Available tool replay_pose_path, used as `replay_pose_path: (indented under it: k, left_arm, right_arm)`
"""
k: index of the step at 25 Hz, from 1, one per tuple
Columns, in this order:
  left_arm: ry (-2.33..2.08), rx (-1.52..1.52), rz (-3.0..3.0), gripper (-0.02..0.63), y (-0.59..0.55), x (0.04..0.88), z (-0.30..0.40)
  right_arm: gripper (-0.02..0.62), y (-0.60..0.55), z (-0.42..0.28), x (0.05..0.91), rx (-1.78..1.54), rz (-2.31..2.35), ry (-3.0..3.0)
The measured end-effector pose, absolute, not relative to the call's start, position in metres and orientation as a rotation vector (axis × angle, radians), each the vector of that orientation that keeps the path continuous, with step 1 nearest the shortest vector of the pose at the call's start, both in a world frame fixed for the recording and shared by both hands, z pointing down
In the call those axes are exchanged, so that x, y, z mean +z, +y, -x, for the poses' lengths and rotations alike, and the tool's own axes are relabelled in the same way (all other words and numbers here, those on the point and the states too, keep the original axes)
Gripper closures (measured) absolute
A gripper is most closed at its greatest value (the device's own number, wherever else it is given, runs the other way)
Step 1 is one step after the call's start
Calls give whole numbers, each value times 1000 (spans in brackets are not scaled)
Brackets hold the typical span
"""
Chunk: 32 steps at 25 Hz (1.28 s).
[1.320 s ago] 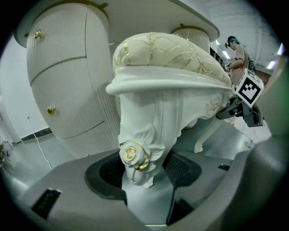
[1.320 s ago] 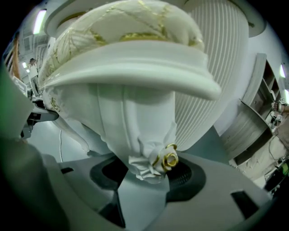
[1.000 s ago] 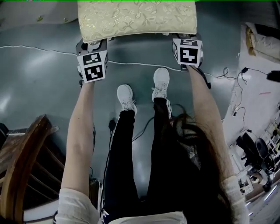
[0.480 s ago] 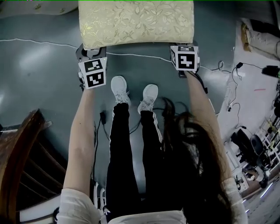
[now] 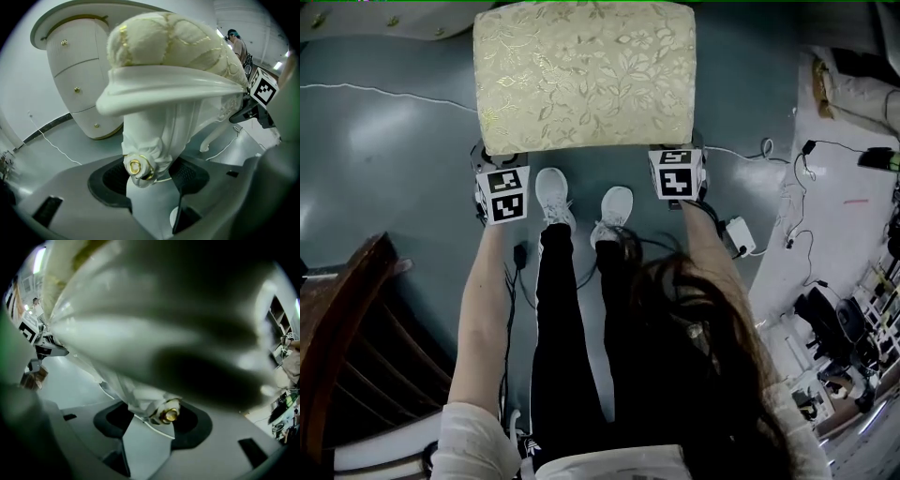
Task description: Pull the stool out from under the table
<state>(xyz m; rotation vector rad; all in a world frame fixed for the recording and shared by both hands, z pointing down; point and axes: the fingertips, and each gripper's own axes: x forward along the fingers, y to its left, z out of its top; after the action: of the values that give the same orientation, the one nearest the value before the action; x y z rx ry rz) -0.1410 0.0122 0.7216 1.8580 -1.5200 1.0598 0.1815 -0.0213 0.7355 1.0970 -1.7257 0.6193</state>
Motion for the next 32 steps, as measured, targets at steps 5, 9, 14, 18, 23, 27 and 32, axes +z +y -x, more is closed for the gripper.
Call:
replay_pose_path:
  k: [5, 9, 14, 18, 23, 27, 32]
  left_arm:
    - [-1448, 1124, -1836, 334, 9, 718, 146]
    - [-1454, 1135, -1784, 336, 14, 717, 144]
    - [-1472, 1116, -1759, 336, 23, 717, 136]
    - [-1489, 1109, -1756, 336, 21, 717, 137]
    - [-1467, 1093, -1743, 336, 22, 720, 137]
    - [-1443, 1127, -1708, 336, 24, 722, 137]
    - [-1447, 1186, -1689, 334, 27, 713, 137]
  right_arm:
    - [356, -8, -179, 731, 641, -1055, -1711]
    - [356, -13, -182, 731, 648, -1022, -1722]
    - [356, -22, -187, 731, 623, -988, -1738]
    - [355, -24, -186, 732, 633, -1002, -1741]
    - [354, -23, -186, 732, 621, -993, -1735]
    - [342, -20, -183, 736, 658, -960, -1748]
    - [310, -20, -187, 726, 746, -977, -1731]
